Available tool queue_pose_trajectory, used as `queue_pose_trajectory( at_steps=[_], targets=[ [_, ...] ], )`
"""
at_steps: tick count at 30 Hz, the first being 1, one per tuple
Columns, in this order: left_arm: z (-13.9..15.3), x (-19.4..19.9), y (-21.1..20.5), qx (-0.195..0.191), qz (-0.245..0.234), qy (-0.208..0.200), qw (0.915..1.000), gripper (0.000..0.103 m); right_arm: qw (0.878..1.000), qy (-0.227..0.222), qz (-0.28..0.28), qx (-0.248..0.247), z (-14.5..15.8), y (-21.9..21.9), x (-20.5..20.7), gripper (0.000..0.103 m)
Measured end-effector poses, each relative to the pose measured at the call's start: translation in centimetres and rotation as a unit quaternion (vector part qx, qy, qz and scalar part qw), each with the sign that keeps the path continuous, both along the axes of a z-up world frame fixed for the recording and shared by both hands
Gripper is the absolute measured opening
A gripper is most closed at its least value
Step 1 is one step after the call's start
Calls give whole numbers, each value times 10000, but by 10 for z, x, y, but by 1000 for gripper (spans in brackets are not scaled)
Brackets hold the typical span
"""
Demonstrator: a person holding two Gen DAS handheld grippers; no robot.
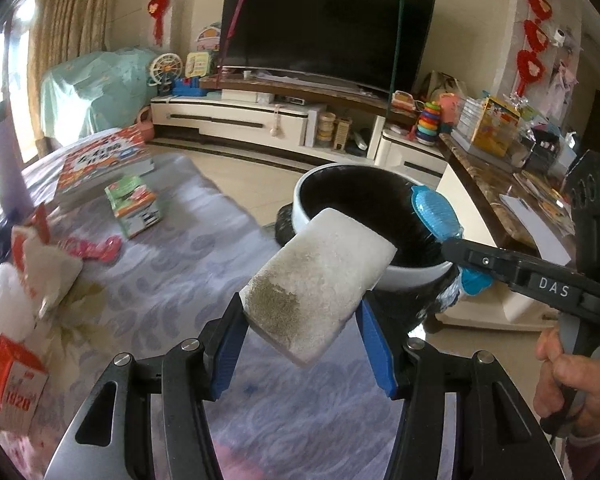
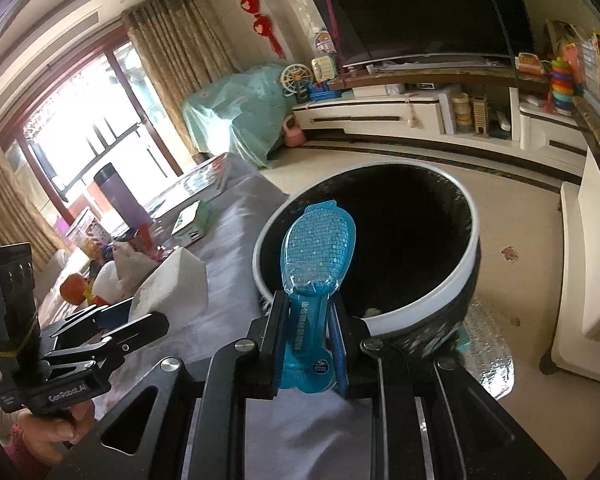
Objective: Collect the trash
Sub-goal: 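Carry the foam block and hairbrush over the black trash bin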
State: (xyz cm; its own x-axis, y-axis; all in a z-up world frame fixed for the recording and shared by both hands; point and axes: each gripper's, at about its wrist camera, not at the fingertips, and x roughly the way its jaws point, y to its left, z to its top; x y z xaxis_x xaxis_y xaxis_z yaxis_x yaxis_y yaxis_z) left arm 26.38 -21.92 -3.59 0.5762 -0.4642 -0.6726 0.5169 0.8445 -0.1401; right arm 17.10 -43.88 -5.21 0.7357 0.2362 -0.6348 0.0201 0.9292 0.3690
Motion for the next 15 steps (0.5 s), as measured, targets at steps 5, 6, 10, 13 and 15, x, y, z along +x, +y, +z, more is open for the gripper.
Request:
queue_pose_trajectory(
  at_steps=[5, 6, 10, 13, 15],
  targets=[
    [1, 12, -16, 22, -94, -21, 10000, 53, 9999, 14, -106, 7, 0, -12, 4, 19],
    [1, 14, -20, 35, -111, -26, 9999, 53, 9999, 23, -128, -11, 0, -15, 6, 19],
    [-1, 25, -33, 86, -166, -10, 9998, 53, 9998, 53, -184, -18, 0, -23, 11, 19],
    [0, 32, -42, 108, -194, -1, 9998, 53, 9997, 81, -217, -15, -2, -29, 16, 20],
    [-1, 38, -50, 131, -223, 21, 9997, 54, 9996, 123, -241, 6, -4, -34, 19, 19]
  ],
)
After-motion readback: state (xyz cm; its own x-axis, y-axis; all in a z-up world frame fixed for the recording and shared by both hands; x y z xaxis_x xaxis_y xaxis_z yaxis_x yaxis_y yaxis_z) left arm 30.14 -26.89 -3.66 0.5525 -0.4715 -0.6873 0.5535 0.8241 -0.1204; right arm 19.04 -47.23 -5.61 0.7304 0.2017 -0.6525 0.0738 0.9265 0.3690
